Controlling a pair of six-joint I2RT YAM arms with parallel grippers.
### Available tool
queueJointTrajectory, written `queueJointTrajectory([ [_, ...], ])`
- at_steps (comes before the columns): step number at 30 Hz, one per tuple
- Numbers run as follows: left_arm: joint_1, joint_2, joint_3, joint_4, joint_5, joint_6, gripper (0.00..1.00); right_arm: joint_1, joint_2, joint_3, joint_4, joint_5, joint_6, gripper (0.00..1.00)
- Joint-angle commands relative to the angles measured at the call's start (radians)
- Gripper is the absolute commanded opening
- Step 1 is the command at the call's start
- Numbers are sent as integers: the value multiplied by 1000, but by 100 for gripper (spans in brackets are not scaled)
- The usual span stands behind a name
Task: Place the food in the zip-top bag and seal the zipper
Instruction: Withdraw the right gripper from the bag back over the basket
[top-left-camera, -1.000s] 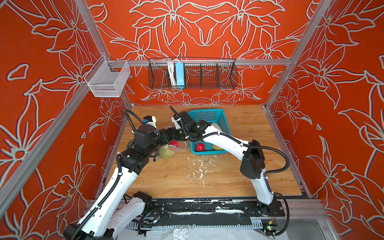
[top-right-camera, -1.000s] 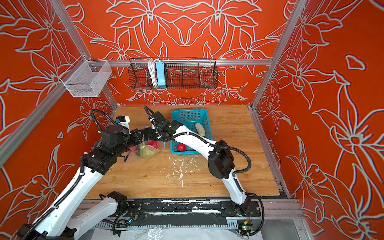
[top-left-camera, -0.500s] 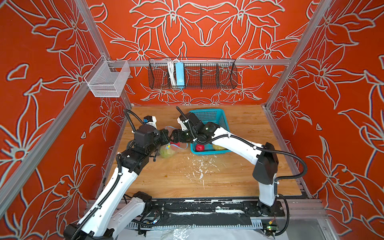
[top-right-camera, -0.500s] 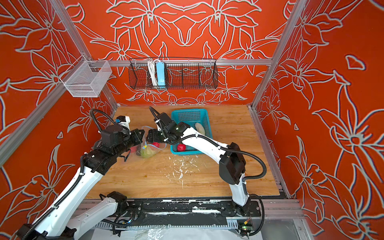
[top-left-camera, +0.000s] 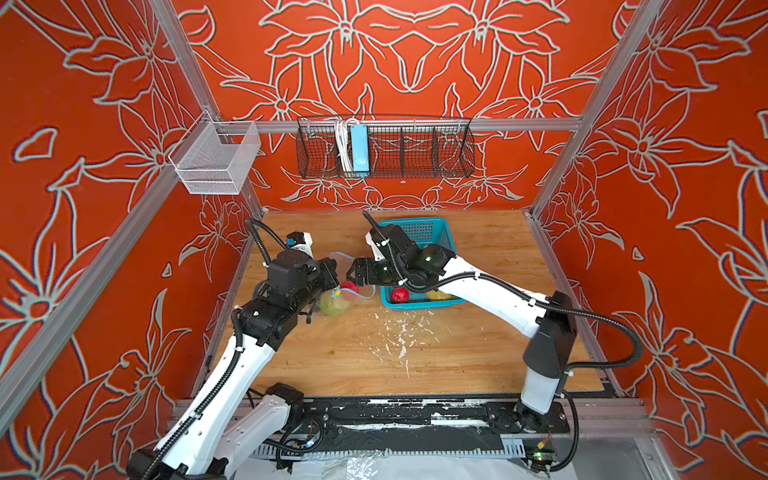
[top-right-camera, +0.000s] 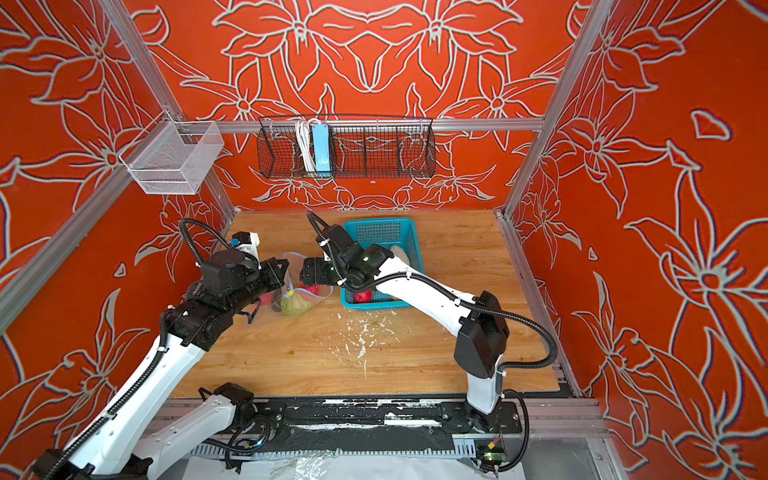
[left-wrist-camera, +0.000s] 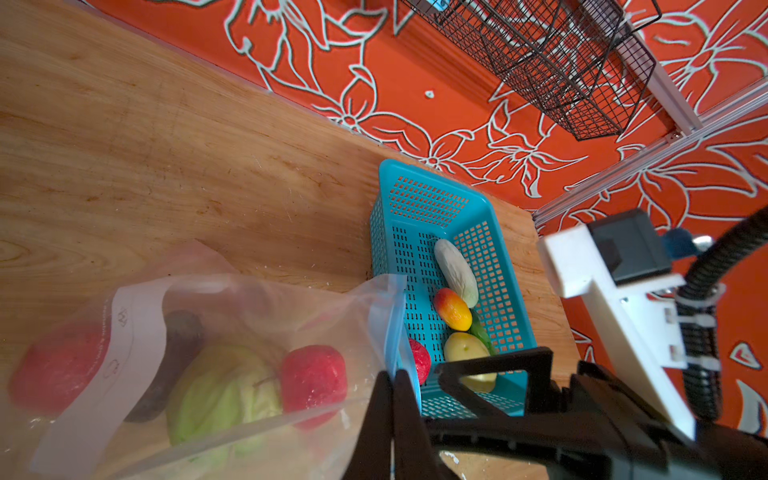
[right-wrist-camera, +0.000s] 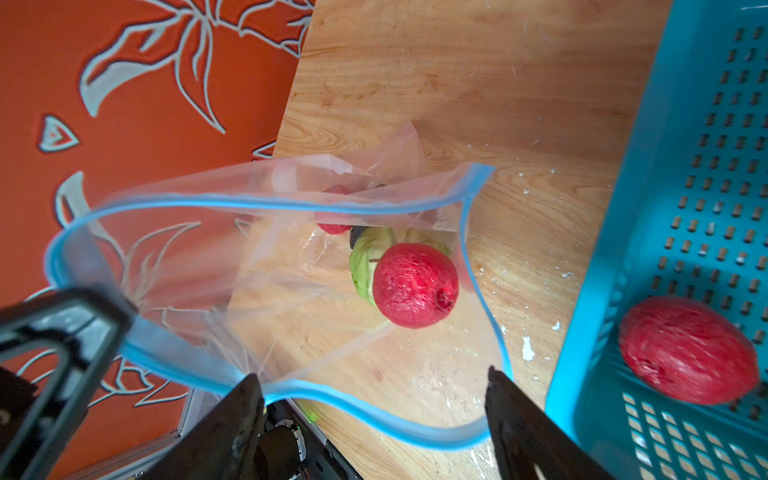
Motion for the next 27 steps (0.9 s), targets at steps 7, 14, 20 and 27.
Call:
queueJointTrajectory([
  [7, -1, -31, -16, 26, -6, -9, 0, -16, -84, -7, -149, 140, -30, 98],
  [14, 0, -38, -40, 42, -16, -8, 0, -39, -54, 80, -315, 223, -42, 98],
  [20, -1, -40, -48, 45, -12, -10, 0, -46, 37, 266, -567, 348, -56, 98],
  [27, -1, -53, -61, 51, -17, 6, 0, -56, 97, 317, -652, 442, -110, 98],
])
